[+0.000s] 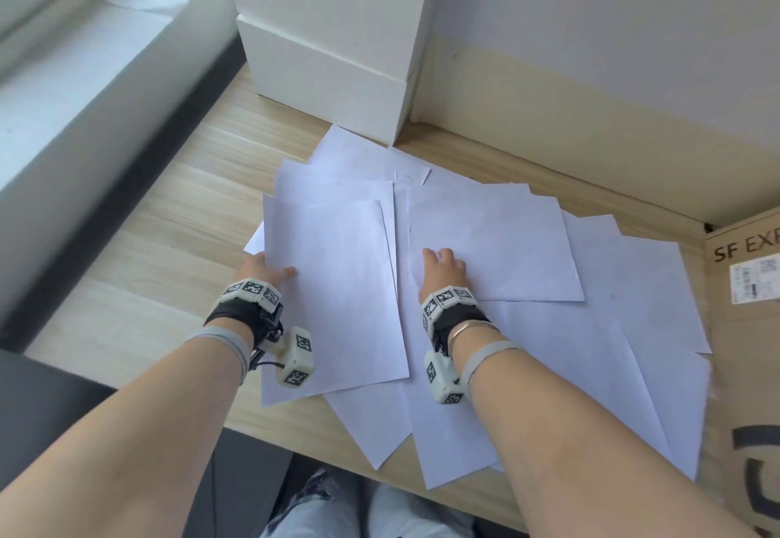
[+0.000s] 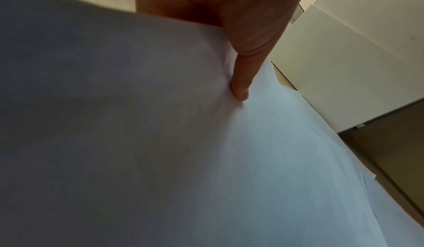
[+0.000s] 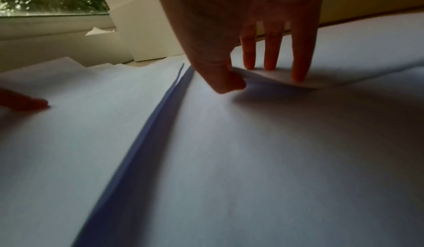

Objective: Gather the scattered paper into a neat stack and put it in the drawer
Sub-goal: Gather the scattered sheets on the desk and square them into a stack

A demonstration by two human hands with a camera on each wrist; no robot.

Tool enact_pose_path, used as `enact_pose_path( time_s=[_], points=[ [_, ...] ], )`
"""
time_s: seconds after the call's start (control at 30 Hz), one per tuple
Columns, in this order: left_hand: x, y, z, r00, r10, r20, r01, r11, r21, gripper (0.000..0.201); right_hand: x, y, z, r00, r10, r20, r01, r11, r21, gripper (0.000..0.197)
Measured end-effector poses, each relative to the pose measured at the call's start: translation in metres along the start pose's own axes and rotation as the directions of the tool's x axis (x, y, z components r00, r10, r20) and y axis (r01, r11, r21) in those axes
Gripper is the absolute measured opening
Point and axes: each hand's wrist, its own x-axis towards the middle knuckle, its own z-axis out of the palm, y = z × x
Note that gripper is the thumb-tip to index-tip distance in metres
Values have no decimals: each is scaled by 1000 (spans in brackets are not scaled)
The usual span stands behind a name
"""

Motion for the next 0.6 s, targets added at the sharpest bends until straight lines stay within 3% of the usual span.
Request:
enact_pose_path(
  time_s=[0.13, 0.23, 0.33, 0.47, 0.57, 0.6],
  points=[
    [-3, 1, 5, 999, 27, 17, -27, 999, -28, 47, 1, 4, -27, 999, 17, -44, -12, 993, 114, 38],
    [-7, 6, 11, 997, 69, 22, -67, 995, -68, 47, -4, -13, -42, 998, 5, -70, 16, 956, 293, 38],
    [-10, 9, 17, 994, 105, 39, -100, 988, -117, 47, -12, -40, -43, 1000, -24, 3, 19, 835, 549, 49],
    [-15, 13, 23, 989, 130, 73, -116, 979, -167, 49, -16, -76, -33, 997, -44, 68, -20, 674, 739, 44],
    [-14, 12, 24, 987, 141, 79, -125, 976, -178, 50, -14, -87, -29, 992, -66, 112, -67, 477, 876, 42],
    [-13, 10, 25, 987, 139, 75, -123, 975, -187, 49, -12, -84, -32, 992, -60, 114, -69, 499, 864, 45]
  ],
)
